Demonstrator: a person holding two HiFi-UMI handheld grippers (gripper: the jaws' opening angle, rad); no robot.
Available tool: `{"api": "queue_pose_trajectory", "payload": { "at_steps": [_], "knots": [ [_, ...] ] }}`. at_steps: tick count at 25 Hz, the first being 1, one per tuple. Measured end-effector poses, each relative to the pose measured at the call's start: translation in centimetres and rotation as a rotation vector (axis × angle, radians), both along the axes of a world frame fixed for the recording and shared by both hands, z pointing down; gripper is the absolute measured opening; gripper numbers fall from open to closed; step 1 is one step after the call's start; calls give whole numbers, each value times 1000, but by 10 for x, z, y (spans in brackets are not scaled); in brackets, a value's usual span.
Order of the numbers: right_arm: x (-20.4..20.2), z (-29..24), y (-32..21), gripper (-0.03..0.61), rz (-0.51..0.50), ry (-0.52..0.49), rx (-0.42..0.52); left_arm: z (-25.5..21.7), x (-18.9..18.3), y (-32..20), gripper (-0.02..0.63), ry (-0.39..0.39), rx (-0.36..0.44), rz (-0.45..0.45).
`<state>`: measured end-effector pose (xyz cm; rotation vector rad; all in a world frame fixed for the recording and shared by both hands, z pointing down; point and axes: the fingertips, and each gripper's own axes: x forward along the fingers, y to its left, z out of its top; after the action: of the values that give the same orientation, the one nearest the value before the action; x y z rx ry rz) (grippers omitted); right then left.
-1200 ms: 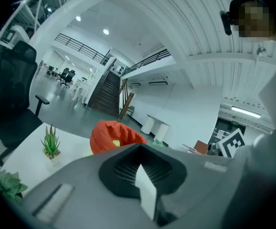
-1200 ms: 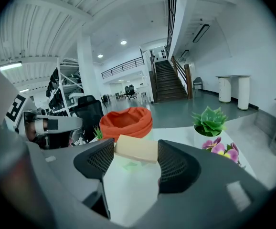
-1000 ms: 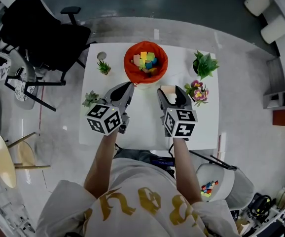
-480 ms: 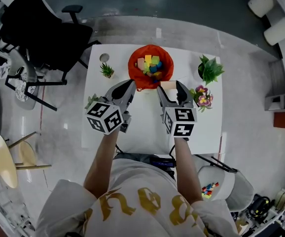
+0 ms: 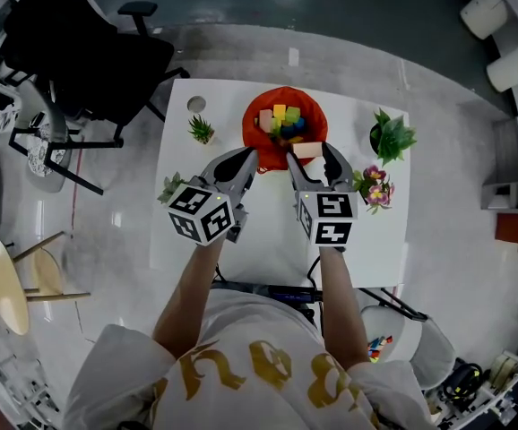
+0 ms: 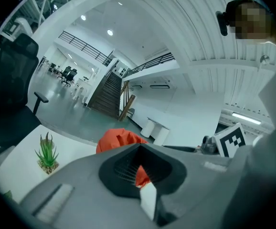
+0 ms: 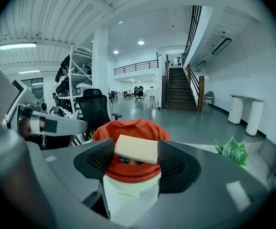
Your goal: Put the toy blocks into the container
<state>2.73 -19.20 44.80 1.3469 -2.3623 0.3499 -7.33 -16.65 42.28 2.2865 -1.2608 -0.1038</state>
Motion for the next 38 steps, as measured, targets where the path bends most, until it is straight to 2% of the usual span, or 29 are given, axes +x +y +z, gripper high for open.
{"api": "queue_pose_trajectory", "payload": {
  "at_steps": [10,24,30,35,38],
  "knots": [
    [-23,12,-9,316,-49,40,-6,9,-8,-4,0,7,-17,-4],
    [-20,10,-8,314,-37,46,14,2,-10,-1,0,29,-5,-13],
    [-10,0,6,264,-15,5,27,-12,-12,8,0,27,19,-34],
    [10,-14,25,165,21,-25,62,-23,-7,21,0,6,45,-41],
    [23,-17,39,131,42,-50,66,-28,-1,32,0,-8,58,-40]
  ]
}}
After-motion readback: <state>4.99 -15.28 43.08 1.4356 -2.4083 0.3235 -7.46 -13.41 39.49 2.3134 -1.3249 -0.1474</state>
